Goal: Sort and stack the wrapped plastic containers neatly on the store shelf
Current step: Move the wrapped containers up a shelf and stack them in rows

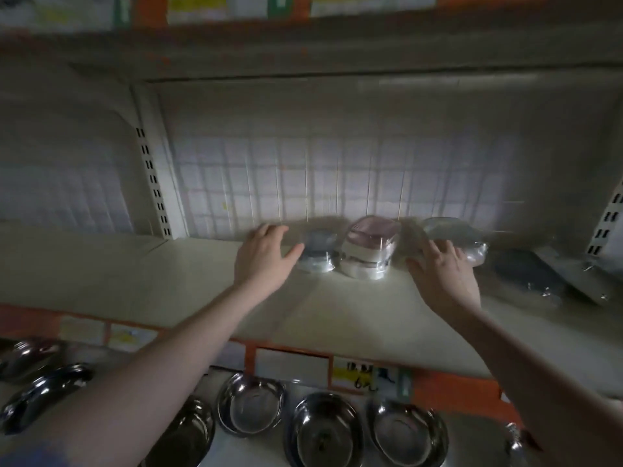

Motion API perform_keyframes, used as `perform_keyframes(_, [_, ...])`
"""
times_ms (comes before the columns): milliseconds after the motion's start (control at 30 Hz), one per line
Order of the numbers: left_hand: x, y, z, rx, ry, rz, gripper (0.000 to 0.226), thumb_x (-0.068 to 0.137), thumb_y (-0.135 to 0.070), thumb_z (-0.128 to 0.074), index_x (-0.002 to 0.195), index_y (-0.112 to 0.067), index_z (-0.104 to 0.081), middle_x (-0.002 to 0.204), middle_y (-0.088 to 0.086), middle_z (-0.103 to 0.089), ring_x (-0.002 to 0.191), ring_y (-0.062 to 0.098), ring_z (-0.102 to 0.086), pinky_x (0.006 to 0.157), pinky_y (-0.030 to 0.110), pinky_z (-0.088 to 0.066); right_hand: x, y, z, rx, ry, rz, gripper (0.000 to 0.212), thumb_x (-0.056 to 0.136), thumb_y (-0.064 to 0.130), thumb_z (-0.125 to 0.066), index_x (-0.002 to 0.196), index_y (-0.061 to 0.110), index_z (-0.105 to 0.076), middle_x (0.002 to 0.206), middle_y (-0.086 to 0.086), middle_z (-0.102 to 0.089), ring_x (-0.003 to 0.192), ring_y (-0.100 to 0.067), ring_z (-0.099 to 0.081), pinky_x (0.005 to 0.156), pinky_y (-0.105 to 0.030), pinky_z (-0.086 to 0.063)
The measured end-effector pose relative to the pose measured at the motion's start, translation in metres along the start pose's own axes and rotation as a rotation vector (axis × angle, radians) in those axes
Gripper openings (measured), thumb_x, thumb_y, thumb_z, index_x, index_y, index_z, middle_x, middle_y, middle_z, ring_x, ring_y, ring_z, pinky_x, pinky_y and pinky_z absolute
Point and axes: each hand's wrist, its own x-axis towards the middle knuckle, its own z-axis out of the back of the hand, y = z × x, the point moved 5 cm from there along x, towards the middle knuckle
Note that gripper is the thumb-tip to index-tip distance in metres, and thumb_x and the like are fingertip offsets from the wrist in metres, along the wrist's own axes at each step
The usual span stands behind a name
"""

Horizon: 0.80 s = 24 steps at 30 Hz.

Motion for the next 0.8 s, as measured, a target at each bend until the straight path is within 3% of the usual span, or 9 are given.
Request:
perform_keyframes(200, [0.011,0.016,-0.048,-0.034,0.014,-0.038,0.052,0.094,-0.045,-0.048,0.137,-0.016,-0.045,0.143,0.004,-0.041,0.131,0.025,-0.037,0.105,0.036,-0.034,0.019,-0.008,-0.039,0.029,-0.048,0.064,0.043,0.093,0.033,-0.05,0.131,0.012,-0.046,0.133,-0.02,-0.043,0.119,-0.038,-0.043,0.096,-0.044,-0.036])
perform_keyframes(367, [0.018,0.016,-0.066,-0.083,0.171,0.003,0.053,0.094,-0.046,-0.048,0.141,-0.022,-0.04,0.146,0.002,-0.039,0.133,0.024,-0.037,0.103,0.034,-0.034,0.031,0.0,-0.039,0.037,-0.022,0.099,0.044,0.089,0.033,-0.055,0.13,0.02,-0.045,0.131,-0.013,-0.046,0.116,-0.034,-0.046,0.089,-0.038,-0.037])
perform_keyframes(467, [0.027,0.013,-0.071,-0.076,0.238,-0.047,0.056,0.095,-0.044,-0.048,0.146,-0.025,-0.033,0.152,-0.001,-0.032,0.136,0.021,-0.034,0.105,0.032,-0.032,0.039,0.007,-0.04,0.043,0.018,0.134,0.06,0.089,0.028,-0.057,0.143,0.022,-0.032,0.144,-0.008,-0.038,0.127,-0.031,-0.041,0.1,-0.039,-0.035])
perform_keyframes(633, [0.04,0.012,-0.083,-0.005,0.342,-0.119,0.063,0.094,-0.042,-0.051,0.149,-0.029,-0.024,0.158,-0.002,-0.019,0.143,0.02,-0.023,0.112,0.036,-0.027,0.051,0.022,-0.053,0.01,0.151,0.209,0.081,0.082,0.011,-0.053,0.149,0.032,-0.013,0.158,0.007,-0.01,0.143,-0.019,-0.017,0.115,-0.046,-0.019])
perform_keyframes(733, [0.041,0.012,-0.09,0.014,0.38,-0.19,0.058,0.09,-0.041,-0.055,0.144,-0.03,-0.034,0.153,-0.002,-0.03,0.137,0.022,-0.034,0.106,0.036,-0.035,0.055,0.022,-0.061,0.041,0.164,0.225,0.082,0.078,0.003,-0.05,0.148,0.033,-0.019,0.157,0.008,-0.013,0.144,-0.017,-0.015,0.115,-0.047,-0.02])
perform_keyframes(800, [0.039,0.012,-0.091,0.023,0.377,-0.217,0.055,0.09,-0.039,-0.056,0.141,-0.029,-0.038,0.149,-0.005,-0.035,0.133,0.021,-0.039,0.103,0.037,-0.038,0.057,0.018,-0.062,0.103,0.132,0.241,0.081,0.074,-0.003,-0.045,0.144,0.033,-0.029,0.154,0.009,-0.022,0.14,-0.019,-0.025,0.111,-0.044,-0.028])
